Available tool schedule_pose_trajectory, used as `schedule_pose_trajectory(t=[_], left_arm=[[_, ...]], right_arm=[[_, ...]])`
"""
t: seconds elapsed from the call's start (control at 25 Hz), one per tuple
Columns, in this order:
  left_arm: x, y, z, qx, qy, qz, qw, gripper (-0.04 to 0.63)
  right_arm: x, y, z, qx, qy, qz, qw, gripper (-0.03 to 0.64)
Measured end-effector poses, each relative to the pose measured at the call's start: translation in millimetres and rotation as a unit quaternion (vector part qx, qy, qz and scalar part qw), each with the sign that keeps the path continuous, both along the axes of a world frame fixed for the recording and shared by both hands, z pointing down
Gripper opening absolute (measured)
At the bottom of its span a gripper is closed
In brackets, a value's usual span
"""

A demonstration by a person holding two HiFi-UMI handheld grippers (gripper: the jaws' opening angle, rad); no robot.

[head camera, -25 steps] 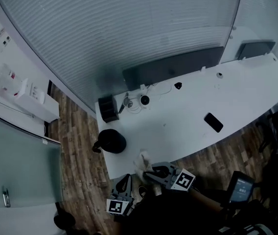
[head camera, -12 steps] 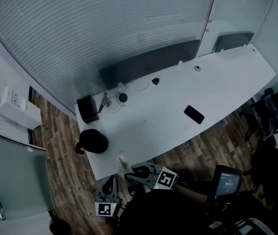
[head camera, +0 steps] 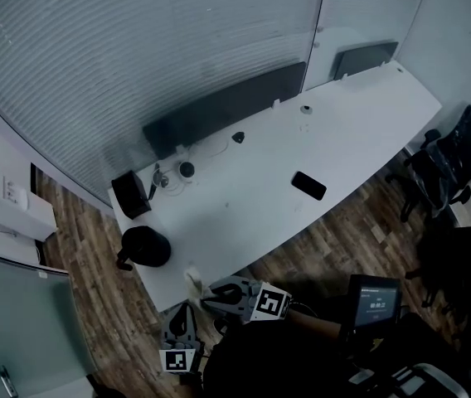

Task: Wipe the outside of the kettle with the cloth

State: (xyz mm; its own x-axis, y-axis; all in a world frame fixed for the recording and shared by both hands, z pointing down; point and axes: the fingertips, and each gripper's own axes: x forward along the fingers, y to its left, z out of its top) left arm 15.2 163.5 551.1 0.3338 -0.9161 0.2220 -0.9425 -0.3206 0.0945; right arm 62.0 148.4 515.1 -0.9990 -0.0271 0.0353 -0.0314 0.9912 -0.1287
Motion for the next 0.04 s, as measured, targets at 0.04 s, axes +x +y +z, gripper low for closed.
schedule_pose_trajectory(t=[0.04], left_arm=[[1.5,0.2,1.1,-0.002,0.0,0.004,1.0,0.005]], right_arm=[[1.0,-0.6,0.7,-0.006,0.0,0.003,1.0,0.054]])
